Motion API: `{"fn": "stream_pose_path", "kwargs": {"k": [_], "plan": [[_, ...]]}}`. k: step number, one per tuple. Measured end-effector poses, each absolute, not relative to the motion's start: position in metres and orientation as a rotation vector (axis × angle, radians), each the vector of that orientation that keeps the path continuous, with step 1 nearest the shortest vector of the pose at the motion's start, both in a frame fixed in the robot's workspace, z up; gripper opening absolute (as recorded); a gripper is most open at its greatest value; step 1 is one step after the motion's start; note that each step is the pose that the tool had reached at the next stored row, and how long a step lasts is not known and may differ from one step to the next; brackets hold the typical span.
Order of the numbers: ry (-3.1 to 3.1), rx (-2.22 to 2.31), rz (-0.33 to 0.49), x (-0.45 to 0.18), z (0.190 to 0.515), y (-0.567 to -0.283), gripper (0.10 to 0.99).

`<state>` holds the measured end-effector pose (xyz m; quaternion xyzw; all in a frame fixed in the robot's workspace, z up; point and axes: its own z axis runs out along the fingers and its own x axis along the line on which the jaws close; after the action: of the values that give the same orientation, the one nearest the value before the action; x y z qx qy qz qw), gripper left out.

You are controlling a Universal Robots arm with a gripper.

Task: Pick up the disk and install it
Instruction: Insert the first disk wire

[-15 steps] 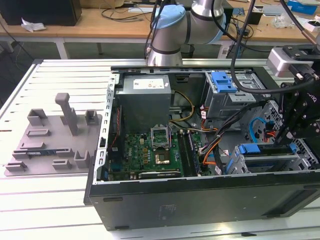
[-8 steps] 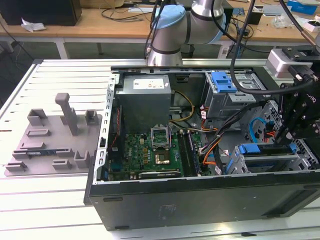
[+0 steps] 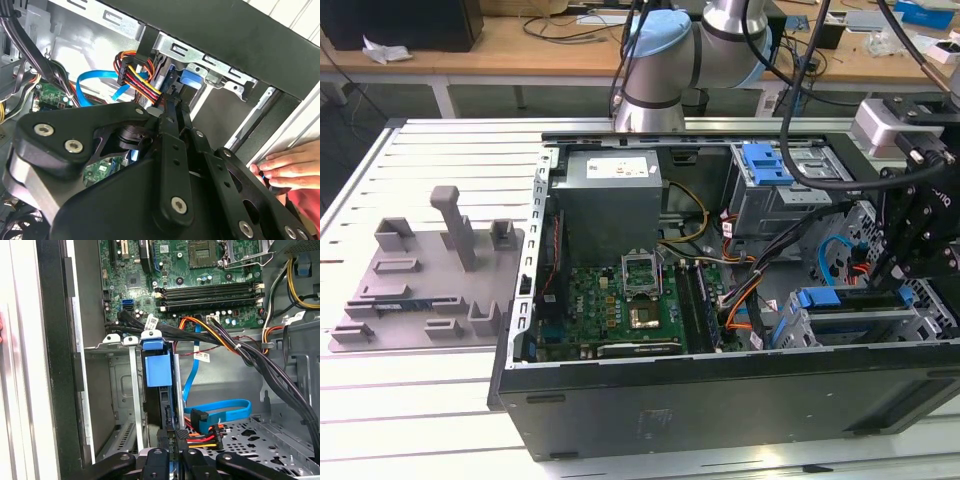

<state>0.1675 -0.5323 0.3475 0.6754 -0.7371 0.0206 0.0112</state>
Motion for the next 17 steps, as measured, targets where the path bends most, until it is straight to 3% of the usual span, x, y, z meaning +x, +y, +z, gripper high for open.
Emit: {"fn": "stream_pose_path", "kwargs": {"k": [17], "plan": [[-2.299, 2.107, 0.064, 0.1675, 0.3440, -0.5323, 0.169]]}}
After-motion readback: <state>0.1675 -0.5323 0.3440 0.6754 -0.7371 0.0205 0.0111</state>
